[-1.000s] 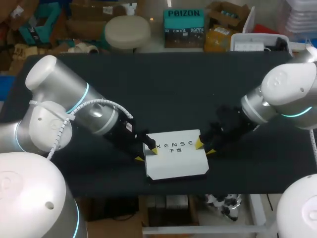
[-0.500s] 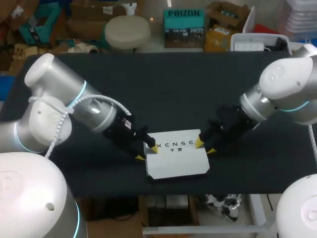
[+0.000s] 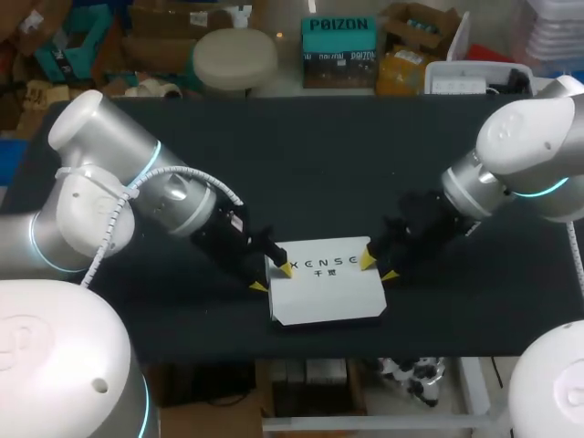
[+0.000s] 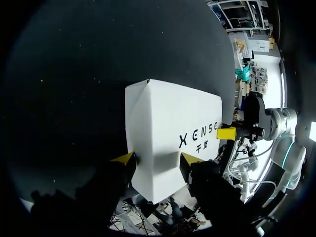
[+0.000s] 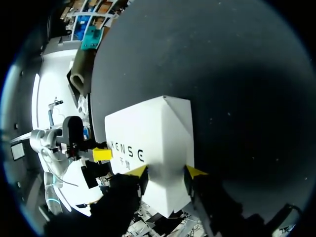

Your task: Assemble the packaging by folding the flat box into shape, placing the metal phone stand inside, and closing the box properly

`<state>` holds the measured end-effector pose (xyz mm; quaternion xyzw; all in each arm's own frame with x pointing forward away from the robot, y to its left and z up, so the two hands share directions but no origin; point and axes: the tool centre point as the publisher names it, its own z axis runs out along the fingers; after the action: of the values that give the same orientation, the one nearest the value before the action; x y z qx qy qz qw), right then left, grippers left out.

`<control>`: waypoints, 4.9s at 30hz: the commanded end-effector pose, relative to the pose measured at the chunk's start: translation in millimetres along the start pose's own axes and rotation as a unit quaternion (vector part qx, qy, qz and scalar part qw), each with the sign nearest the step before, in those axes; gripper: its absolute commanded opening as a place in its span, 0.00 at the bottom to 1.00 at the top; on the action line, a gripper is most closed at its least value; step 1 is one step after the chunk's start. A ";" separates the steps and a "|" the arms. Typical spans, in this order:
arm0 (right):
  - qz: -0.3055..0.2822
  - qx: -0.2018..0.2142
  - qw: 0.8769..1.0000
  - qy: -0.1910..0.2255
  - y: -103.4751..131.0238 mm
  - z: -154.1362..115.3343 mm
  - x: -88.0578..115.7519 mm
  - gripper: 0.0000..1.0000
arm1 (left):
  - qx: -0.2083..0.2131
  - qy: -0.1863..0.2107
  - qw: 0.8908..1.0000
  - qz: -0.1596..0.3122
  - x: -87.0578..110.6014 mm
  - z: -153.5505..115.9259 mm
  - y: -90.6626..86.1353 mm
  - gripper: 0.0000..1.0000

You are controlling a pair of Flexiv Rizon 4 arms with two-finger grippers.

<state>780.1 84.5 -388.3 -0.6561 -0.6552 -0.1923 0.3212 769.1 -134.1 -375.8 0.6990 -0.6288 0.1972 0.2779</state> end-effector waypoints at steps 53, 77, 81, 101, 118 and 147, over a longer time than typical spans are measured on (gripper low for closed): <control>0.035 0.049 0.998 0.011 12.3 -6.3 17.8 0.48 | -0.046 0.020 0.997 -0.051 0.9 -13.3 -14.0 0.70; 0.004 0.025 1.000 -0.003 9.9 -4.8 11.1 0.50 | 0.015 -0.009 1.000 0.003 -3.9 -15.4 -0.9 0.74; 0.001 0.022 1.000 -0.005 9.1 -7.5 12.2 0.50 | 0.026 -0.030 0.999 0.008 -1.5 -17.9 1.4 0.76; -0.008 0.016 0.999 -0.026 10.9 -10.8 17.1 0.49 | 0.039 -0.119 0.992 0.027 -1.3 -33.4 -0.7 0.87; -0.005 0.015 0.999 -0.033 14.0 -11.6 17.3 0.48 | 0.040 -0.167 0.985 0.016 -16.5 -37.3 1.8 0.90; -0.007 0.012 0.999 -0.044 13.2 -13.1 22.0 0.48 | 0.045 -0.168 0.985 0.005 3.5 -45.5 -3.8 0.65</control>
<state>796.9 90.6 -367.2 -0.6542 -0.6756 -0.1595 0.3002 767.0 -101.0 -329.5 0.7322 -0.6581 0.1176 0.1302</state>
